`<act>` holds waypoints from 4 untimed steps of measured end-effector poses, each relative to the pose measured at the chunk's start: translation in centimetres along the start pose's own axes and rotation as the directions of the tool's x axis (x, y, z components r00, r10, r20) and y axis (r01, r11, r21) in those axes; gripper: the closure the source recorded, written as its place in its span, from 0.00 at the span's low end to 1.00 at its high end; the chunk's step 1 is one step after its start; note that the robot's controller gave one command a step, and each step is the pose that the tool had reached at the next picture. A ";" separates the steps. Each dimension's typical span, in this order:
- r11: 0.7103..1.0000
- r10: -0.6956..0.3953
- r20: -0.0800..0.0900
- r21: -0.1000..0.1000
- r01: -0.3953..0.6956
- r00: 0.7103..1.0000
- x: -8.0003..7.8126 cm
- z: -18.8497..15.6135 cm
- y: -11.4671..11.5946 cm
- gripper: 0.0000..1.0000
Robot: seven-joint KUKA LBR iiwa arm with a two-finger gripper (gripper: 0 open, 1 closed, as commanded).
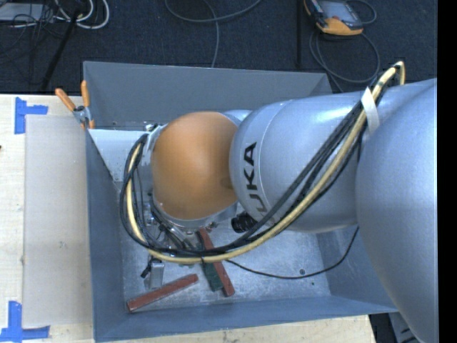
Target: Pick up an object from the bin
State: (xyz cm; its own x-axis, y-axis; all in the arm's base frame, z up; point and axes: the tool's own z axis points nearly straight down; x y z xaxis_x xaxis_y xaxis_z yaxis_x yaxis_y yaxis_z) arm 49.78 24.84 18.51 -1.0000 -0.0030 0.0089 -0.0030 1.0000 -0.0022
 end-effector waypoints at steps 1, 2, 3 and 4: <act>0.999 -0.048 0.003 0.002 0.048 0.999 1.8 10.8 -5.9 0.00; 0.999 -0.048 0.006 -0.001 0.048 0.999 1.7 10.4 -5.6 1.00; 0.999 -0.047 0.009 -0.002 0.047 0.999 1.7 10.4 -5.6 0.00; 0.991 0.136 0.011 -0.001 -0.136 0.991 -4.5 9.4 -17.2 0.00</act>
Offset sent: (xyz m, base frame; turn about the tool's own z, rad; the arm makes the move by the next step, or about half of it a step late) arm -0.0180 -0.0562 -0.1033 -0.0523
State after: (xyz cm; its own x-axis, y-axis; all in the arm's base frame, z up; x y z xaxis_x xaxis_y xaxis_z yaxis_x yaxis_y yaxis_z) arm 54.22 7.62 9.06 -0.9911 0.1328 -0.0029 0.1328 0.9911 -0.0029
